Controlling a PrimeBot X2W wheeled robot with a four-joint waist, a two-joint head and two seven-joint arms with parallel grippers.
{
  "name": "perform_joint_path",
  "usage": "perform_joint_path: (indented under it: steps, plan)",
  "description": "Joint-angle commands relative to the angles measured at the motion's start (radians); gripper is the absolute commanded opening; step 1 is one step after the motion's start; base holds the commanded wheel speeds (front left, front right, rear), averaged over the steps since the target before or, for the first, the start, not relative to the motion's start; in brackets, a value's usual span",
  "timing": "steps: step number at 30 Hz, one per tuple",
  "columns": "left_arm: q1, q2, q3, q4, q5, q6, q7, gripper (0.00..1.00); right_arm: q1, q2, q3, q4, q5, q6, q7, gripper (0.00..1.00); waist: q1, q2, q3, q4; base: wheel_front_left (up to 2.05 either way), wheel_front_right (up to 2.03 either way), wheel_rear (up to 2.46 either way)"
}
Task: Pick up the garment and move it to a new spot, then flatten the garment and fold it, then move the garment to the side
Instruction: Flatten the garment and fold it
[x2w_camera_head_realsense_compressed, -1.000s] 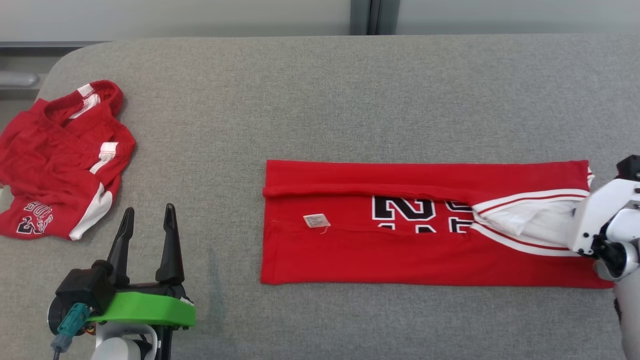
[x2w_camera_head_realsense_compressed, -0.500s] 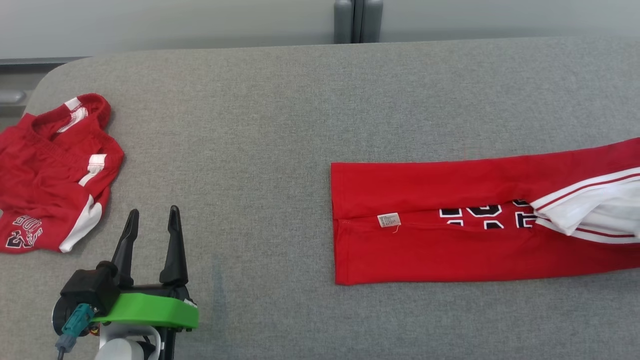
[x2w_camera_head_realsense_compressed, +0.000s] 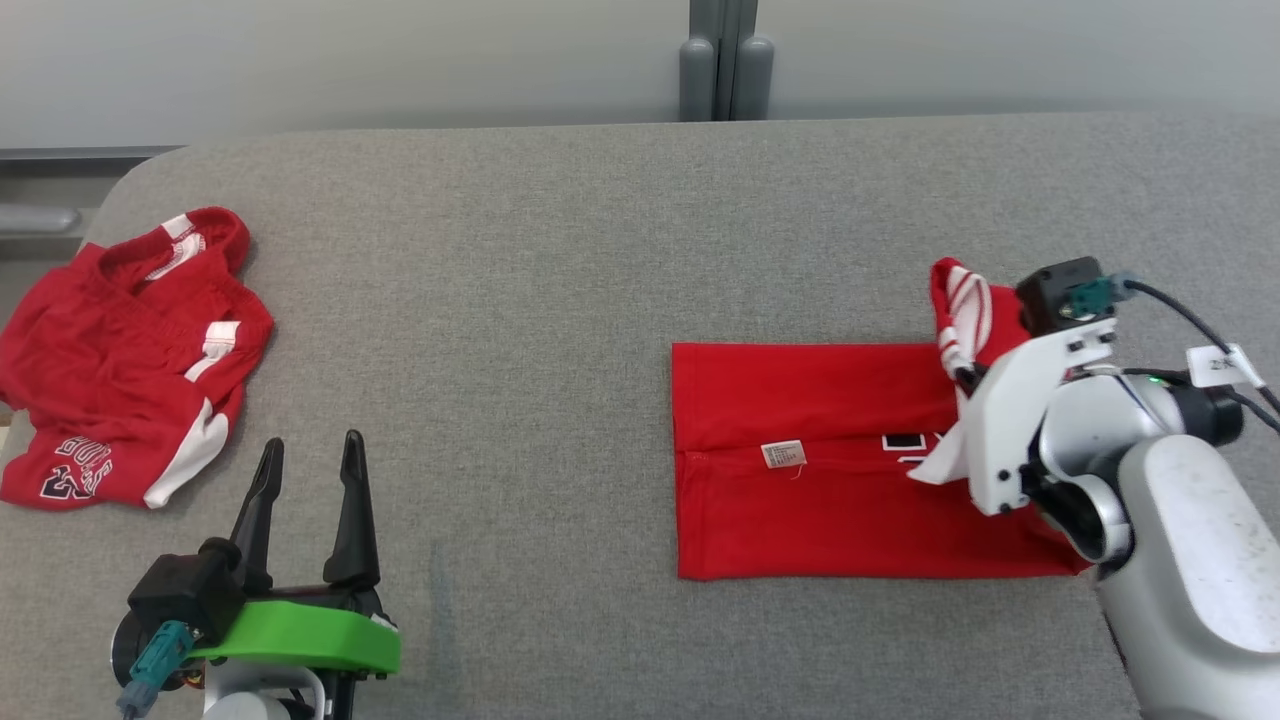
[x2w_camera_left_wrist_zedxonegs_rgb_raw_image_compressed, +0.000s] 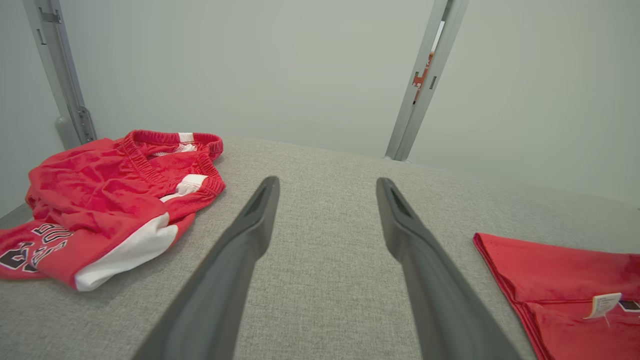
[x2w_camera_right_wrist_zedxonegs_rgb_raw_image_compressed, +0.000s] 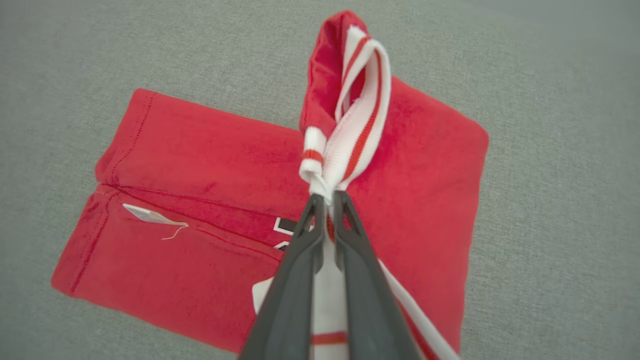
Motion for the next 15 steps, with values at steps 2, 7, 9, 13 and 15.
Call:
perform_joint_path:
  steps: [2,7,9,13,15]
  plan:
    - [0.015,0.002,0.001,-0.004,-0.006,-0.004,0.0,1.0,-0.042,0.017,0.067,0.024,0.017,-0.001,-0.006,0.0,0.0,-0.0001,-0.002,0.006,0.0,0.0,0.0]
    - [0.008,0.004,-0.012,-0.003,-0.005,-0.004,0.0,1.0,-0.129,0.088,0.184,0.146,0.057,-0.001,-0.027,0.0,0.0,-0.0001,0.001,0.026,0.0,0.0,0.0]
    - [0.004,0.005,-0.015,-0.005,-0.006,-0.004,0.0,1.0,-0.16,0.117,0.211,0.206,0.07,-0.001,-0.036,0.0,0.0,-0.0001,0.005,0.034,0.0,0.0,0.0]
    - [-0.012,0.007,-0.018,-0.005,-0.008,-0.004,0.0,1.0,-0.224,0.162,0.241,0.324,0.074,-0.001,-0.067,0.0,0.0,-0.0001,0.018,0.05,0.0,0.0,0.0]
    - [-0.023,0.007,-0.02,-0.005,-0.01,-0.004,0.0,1.0,-0.253,0.175,0.249,0.379,0.069,-0.001,-0.088,0.0,0.0,-0.0001,0.024,0.059,0.0,0.0,0.0]
